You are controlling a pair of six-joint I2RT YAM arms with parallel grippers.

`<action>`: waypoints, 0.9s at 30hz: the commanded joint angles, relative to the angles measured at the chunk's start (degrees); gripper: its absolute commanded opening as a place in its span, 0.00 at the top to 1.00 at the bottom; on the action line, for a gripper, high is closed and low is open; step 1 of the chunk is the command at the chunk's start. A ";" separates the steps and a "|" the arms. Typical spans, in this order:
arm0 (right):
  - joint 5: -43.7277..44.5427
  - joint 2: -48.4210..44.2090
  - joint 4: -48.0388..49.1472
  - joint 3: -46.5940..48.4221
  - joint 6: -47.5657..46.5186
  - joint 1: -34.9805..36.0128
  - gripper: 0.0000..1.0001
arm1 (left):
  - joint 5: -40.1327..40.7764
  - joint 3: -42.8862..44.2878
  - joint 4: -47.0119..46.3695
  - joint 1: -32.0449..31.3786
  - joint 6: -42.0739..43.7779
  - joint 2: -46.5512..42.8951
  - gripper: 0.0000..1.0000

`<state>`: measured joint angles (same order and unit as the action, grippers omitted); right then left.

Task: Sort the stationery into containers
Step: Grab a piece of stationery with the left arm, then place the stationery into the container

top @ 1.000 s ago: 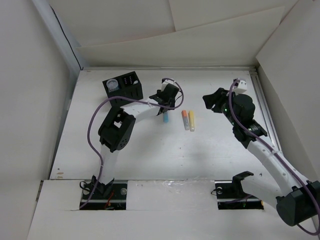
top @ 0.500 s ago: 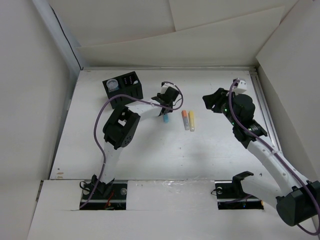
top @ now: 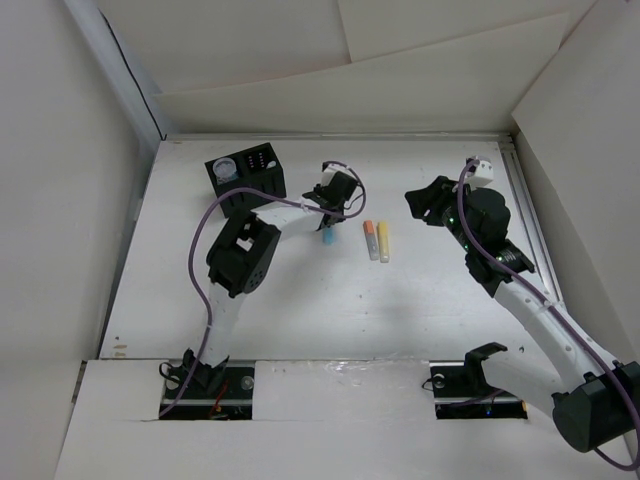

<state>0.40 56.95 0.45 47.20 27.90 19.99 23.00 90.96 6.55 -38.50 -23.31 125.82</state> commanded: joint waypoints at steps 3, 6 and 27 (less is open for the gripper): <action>-0.49 -0.26 2.19 1.67 -0.21 0.58 0.47 | -0.24 -0.96 -2.15 0.88 -1.38 -8.91 0.94; 0.03 -0.26 2.19 1.67 -0.21 0.58 0.47 | -1.65 -0.96 -3.54 2.37 -2.09 -12.96 0.95; -1.02 0.27 2.19 1.67 -0.21 0.58 0.47 | 11.52 15.92 -7.23 22.86 3.44 -12.53 0.95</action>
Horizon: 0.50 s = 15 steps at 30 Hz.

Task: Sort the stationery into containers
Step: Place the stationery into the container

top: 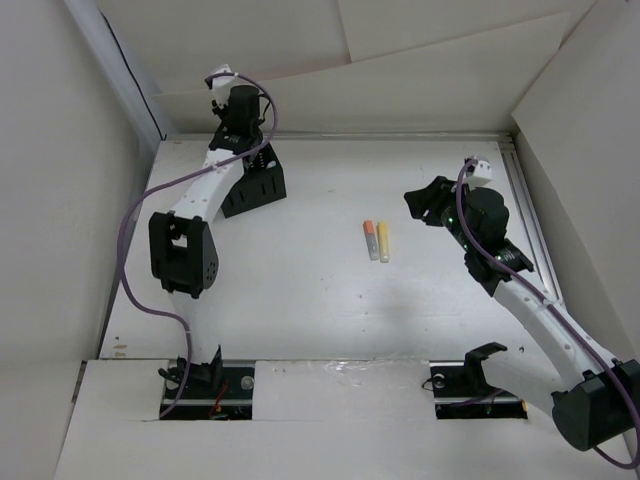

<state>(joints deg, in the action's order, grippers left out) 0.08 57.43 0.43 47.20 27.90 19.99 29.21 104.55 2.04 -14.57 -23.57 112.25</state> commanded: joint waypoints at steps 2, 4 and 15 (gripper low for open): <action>-0.69 -0.21 2.21 1.67 -0.21 0.58 0.47 | 8.04 2.32 -4.41 -1.08 6.16 2.27 0.95; -1.21 -0.21 2.21 2.19 -0.21 0.58 0.47 | 9.63 2.32 -5.73 -1.08 7.48 3.23 0.95; -1.83 -0.21 2.21 2.19 -0.21 0.58 0.47 | 16.92 2.33 -12.14 -1.60 14.25 8.34 0.95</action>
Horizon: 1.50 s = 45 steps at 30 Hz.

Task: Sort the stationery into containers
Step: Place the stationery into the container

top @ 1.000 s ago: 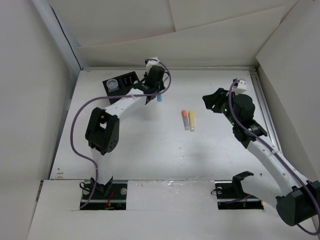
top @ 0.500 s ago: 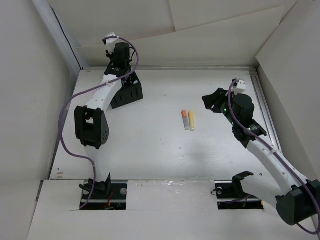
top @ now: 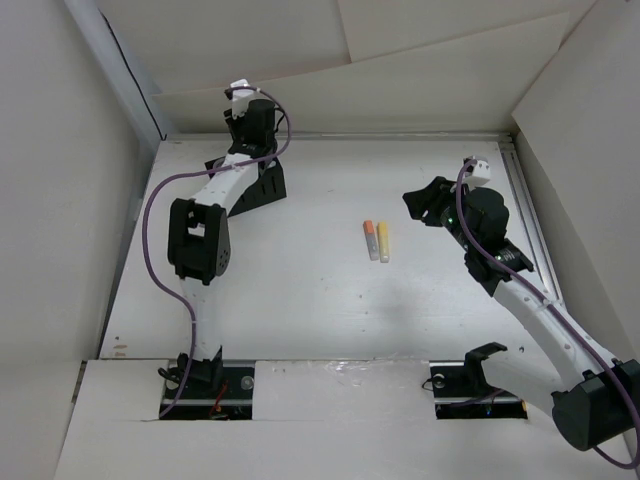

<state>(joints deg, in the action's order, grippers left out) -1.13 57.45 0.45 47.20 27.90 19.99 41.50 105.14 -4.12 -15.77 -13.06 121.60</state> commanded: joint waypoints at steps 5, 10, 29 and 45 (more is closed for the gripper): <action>-0.63 -0.23 2.19 2.19 -0.21 0.58 0.47 | 8.33 -0.28 -12.83 -2.34 10.06 0.04 0.95; -0.63 0.29 2.19 2.19 -0.21 0.58 0.47 | 8.34 -0.29 -13.55 -2.34 9.37 0.57 0.95; -0.63 0.29 2.19 2.19 -0.21 0.58 0.47 | 10.18 -3.89 -18.37 -4.44 12.09 2.68 0.94; -1.25 0.82 2.19 2.19 -0.21 0.58 0.47 | 15.90 -9.25 -22.60 -8.05 15.26 -2.24 0.54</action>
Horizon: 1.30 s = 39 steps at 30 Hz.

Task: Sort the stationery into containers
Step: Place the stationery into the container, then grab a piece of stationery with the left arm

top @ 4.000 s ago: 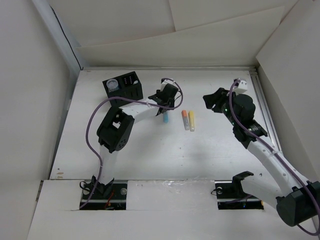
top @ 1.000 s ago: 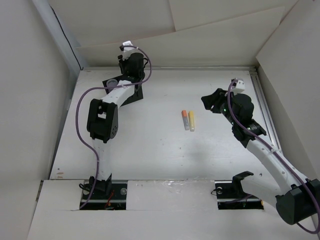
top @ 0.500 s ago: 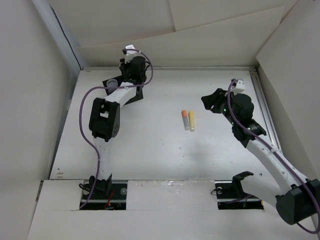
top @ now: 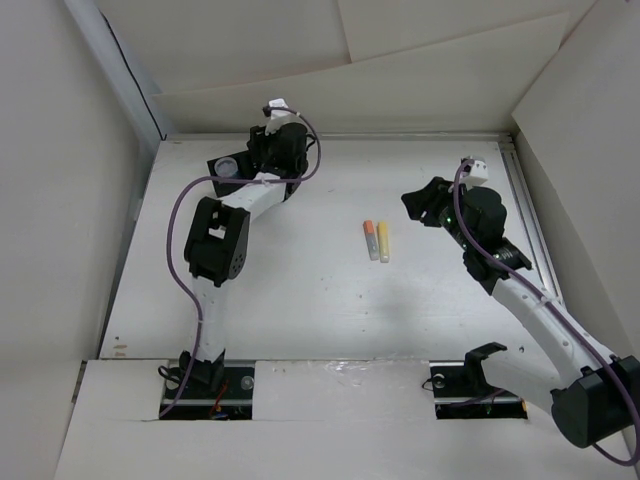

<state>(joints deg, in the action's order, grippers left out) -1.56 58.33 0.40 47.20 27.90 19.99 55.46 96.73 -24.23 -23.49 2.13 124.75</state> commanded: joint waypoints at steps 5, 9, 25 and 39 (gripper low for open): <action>-0.81 -0.58 2.23 2.19 -0.21 0.58 0.47 | 1.40 -2.25 -1.96 -0.86 -1.16 -10.21 0.46; -0.28 -0.58 2.23 2.19 -0.21 0.58 0.47 | -2.10 -3.82 1.11 -2.70 -4.58 -15.75 0.52; 4.37 -2.25 2.23 1.67 0.31 0.58 0.86 | -32.94 -4.88 22.37 -18.78 -24.09 -13.67 0.81; 5.08 -1.72 1.71 1.67 0.93 0.58 0.60 | -39.28 -7.87 23.53 -22.83 -31.66 -5.49 0.67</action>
<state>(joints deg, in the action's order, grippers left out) 2.85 57.23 0.40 47.20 28.71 19.99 17.58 89.52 0.82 -46.02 -27.31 119.96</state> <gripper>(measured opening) 0.394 0.331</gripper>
